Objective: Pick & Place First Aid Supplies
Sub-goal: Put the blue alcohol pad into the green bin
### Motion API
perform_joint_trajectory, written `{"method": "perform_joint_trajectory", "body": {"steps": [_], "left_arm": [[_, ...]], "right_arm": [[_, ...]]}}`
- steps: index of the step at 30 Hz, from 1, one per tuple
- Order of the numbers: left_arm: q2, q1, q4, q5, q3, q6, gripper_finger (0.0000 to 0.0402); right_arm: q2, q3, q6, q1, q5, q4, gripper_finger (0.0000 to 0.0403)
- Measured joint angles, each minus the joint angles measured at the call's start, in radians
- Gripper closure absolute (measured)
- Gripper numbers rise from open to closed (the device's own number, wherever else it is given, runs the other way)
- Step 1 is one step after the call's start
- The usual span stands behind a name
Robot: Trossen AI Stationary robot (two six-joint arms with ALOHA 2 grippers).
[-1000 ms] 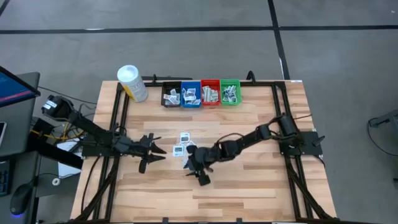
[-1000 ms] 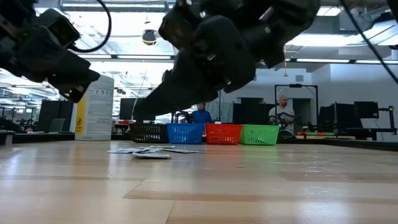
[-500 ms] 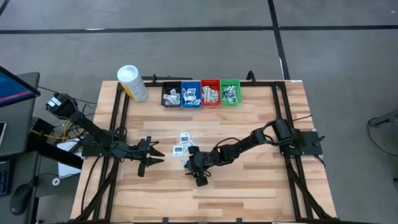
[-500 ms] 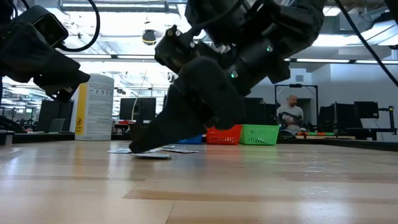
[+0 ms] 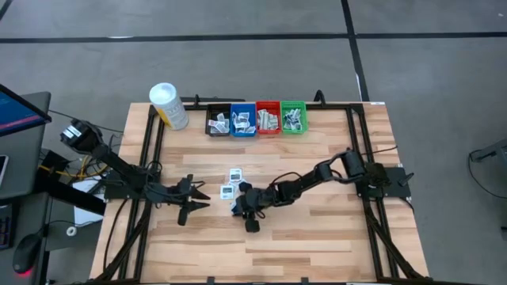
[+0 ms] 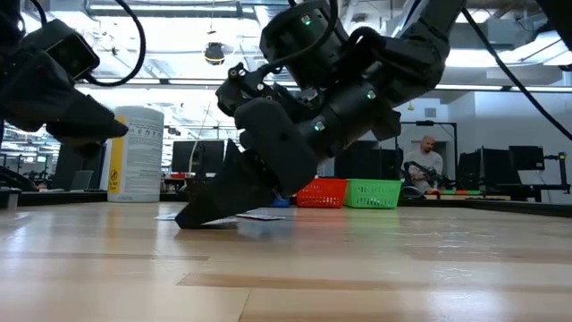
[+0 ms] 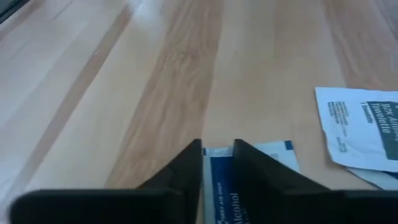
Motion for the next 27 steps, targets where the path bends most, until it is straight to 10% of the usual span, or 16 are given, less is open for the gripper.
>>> {"method": "perform_joint_trajectory", "body": {"steps": [6,19,27], "left_arm": [[0.070,0.000,0.006,-0.019,0.000,-0.029,0.0284],[0.144,0.039,0.052,-0.170,0.004,-0.023,0.0284],[0.138,0.126,0.053,-0.202,0.006,0.019,0.0284]], "right_arm": [[-0.012,-0.004,-0.025,-0.027,-0.071,-0.008,0.0393],[-0.258,0.000,-0.153,-0.049,-0.124,-0.161,0.0397],[-0.436,0.002,-0.181,-0.054,0.178,-0.297,0.0400]]}}
